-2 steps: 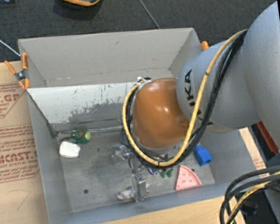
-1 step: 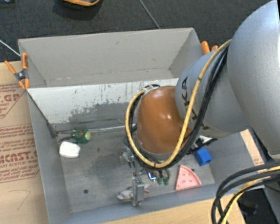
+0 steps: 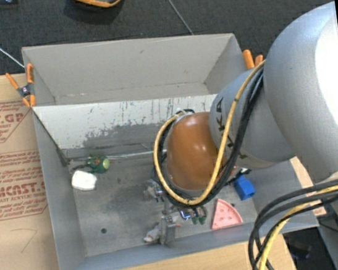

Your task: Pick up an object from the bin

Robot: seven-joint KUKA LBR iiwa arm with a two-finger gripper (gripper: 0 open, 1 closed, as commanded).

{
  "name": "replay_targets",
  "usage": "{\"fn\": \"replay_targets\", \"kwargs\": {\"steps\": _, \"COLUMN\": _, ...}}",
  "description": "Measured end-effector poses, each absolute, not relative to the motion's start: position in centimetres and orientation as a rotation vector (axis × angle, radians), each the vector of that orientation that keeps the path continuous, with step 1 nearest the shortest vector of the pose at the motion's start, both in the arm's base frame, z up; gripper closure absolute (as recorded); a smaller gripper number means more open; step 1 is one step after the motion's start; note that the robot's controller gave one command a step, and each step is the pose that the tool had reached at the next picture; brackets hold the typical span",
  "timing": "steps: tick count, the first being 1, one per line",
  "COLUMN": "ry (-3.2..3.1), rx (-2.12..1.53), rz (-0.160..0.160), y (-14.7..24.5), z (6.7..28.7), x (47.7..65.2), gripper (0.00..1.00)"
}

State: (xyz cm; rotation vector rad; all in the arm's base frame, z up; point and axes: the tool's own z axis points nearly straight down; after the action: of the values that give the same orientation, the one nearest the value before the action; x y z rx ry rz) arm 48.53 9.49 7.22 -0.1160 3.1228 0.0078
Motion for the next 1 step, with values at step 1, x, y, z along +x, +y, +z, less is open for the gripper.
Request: {"fn": "replay_targets", "kwargs": {"steps": 1, "ry": 3.145, "rx": 0.069, "rz": 0.004, "y": 9.80, "z": 6.97, "x": 47.93, "gripper": 1.00}}
